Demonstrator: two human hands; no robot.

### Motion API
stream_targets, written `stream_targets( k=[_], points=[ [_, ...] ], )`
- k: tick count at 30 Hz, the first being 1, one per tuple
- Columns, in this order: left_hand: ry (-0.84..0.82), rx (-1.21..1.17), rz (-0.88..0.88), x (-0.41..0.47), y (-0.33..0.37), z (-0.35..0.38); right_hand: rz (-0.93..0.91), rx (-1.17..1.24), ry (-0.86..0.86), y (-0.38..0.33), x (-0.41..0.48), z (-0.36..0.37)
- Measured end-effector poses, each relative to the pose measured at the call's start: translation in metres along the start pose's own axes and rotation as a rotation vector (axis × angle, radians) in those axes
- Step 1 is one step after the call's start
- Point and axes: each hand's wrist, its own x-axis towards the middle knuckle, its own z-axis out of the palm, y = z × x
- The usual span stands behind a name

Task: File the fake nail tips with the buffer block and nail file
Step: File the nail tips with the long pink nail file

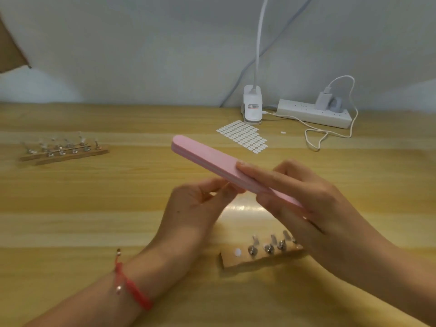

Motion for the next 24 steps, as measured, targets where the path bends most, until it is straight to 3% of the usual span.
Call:
stream_targets(
  k=[4,8,11,15,17,20,24],
  points=[
    [0.064,-0.082,0.008,0.006,0.001,-0.007,0.014,0.003,0.021,-0.002,-0.001,-0.003],
    [-0.097,0.013,0.021,-0.006,0.002,0.006,0.025,0.054,0.049,-0.01,0.008,0.0],
    [-0.019,-0.176,-0.004,-0.003,0.006,-0.006,0.076,0.313,0.149,-0.009,0.01,-0.007],
    [-0.047,-0.358,-0.181,-0.004,0.0,-0.009,0.347,0.749,0.19,0.002,0.001,-0.019],
    [-0.068,-0.436,-0.271,-0.006,-0.003,-0.002,0.341,0.682,0.223,0.006,-0.002,-0.019],
    [-0.056,-0.524,-0.357,-0.007,-0.008,-0.001,0.167,0.337,0.215,0.005,-0.006,-0.016],
    [-0.074,-0.604,-0.386,-0.008,-0.012,-0.001,0.105,0.189,0.066,0.002,-0.01,-0.007]
  ],
)
